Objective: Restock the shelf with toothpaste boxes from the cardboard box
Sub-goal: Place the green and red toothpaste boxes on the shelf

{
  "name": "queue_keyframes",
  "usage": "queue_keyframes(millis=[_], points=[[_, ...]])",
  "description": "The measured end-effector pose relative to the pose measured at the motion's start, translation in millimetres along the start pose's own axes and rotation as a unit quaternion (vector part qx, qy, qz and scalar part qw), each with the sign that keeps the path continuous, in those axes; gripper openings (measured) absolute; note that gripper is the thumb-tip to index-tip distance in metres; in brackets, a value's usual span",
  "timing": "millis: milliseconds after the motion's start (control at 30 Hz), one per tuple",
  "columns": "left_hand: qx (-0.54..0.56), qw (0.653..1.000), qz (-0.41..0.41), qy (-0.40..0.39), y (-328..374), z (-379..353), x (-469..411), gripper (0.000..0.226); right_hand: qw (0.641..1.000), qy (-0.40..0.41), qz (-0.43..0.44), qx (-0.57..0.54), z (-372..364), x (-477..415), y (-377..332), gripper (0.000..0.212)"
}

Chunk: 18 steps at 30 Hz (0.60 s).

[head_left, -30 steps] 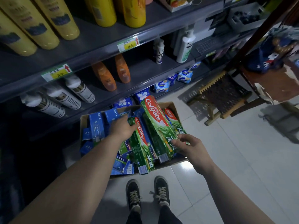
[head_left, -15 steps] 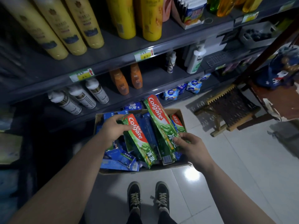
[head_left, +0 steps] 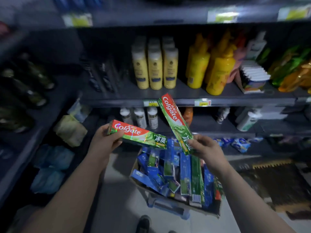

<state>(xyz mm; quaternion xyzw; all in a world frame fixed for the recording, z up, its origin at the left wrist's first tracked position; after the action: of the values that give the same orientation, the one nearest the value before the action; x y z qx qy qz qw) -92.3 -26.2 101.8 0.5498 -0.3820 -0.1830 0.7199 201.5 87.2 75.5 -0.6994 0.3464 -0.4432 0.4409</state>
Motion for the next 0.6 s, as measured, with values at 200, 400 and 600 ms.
queue_keyframes(millis=[200, 400, 600], points=[[0.071, 0.989, -0.053, 0.114, 35.3, 92.0, 32.0, 0.033, 0.991, -0.118, 0.049, 0.036, -95.5, -15.0, -45.3, 0.007], [0.113, 0.962, -0.118, 0.217, 69.7, 189.5, 65.6, 0.047, 0.973, -0.212, 0.076, 0.043, -209.8, -15.7, -73.5, 0.025], [0.149, 0.922, -0.179, 0.308, 102.9, 293.1, 102.8, 0.037, 0.950, -0.301, 0.085, 0.013, -330.2, -0.7, -96.9, 0.035]])
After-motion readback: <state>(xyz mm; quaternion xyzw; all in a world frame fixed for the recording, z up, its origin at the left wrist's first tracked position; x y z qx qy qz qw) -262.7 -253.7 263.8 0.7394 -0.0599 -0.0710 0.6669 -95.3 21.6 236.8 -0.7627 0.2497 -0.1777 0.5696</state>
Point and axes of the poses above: each hand's wrist, its own x-axis away from the middle knuckle, its own z-axis out of the back of the hand, y = z × x, the point moved 3 cm from there along -x, towards the middle knuckle, and after that the axes turned 9 degrees about -x, right-handed, at the moved point
